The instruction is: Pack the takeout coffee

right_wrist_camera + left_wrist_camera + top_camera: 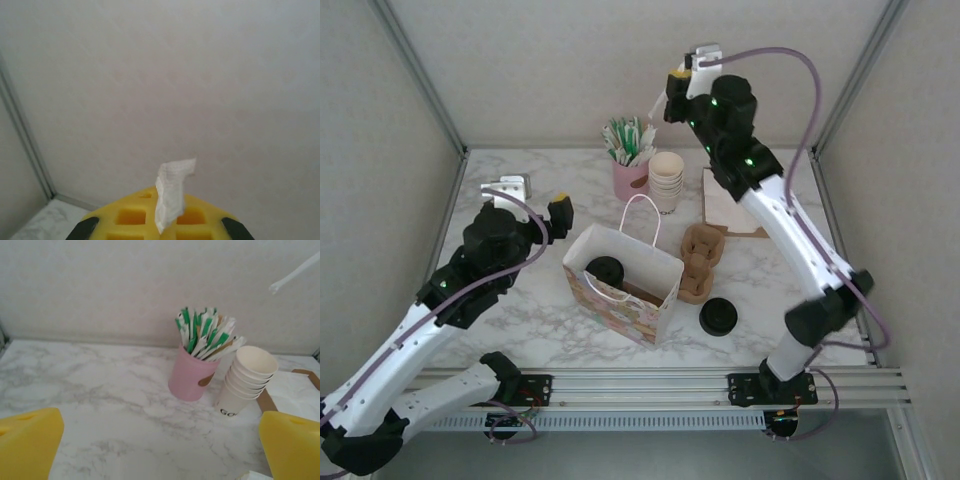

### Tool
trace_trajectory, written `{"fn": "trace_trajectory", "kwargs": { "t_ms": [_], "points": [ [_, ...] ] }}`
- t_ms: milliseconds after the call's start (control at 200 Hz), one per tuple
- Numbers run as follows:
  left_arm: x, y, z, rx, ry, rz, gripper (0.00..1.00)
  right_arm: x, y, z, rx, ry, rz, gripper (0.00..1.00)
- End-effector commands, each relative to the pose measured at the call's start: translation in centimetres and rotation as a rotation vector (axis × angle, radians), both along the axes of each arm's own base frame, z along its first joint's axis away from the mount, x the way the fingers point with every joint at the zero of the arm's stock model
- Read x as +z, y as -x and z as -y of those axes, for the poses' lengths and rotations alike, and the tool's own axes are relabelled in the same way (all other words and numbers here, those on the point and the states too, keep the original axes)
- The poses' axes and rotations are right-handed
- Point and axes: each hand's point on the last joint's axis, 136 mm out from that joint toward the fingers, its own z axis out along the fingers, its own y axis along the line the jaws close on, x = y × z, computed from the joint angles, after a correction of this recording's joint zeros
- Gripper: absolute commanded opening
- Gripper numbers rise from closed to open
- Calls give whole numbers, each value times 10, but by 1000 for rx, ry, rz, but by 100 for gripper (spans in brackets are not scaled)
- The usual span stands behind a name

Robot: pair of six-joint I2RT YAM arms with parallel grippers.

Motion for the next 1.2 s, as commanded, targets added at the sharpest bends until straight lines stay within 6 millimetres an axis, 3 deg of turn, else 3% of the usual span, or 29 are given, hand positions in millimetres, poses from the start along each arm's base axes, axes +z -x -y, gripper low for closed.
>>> {"fn": "trace_trajectory", "kwargs": {
  "t_ms": [0, 130, 255, 470, 991, 1101, 1196],
  "points": [
    [-25, 0, -17, 110, 36, -91, 100, -3, -32, 0, 54, -105, -21, 0],
    [-36, 1, -17, 108, 41, -125, 100, -42, -74, -3, 76, -138, -96, 0],
    [-43, 4, -24, 139, 24, -142, 100, -71, -93, -13, 112, -169, -160, 0],
    [-47, 7, -35, 180, 12, -127, 100, -105, -108, -28, 147, -174, -233, 0],
    [-54, 10, -37, 181, 1, -148, 100, -255, -119, -74, 130, 253, -486, 0],
    [-54, 12, -39, 184, 4, -149, 100, -267, -118, -76, 131, 261, -525, 1],
    [-52, 14, -40, 183, 11, -149, 100, -248, -114, -79, 149, 223, -505, 14]
  ]
}}
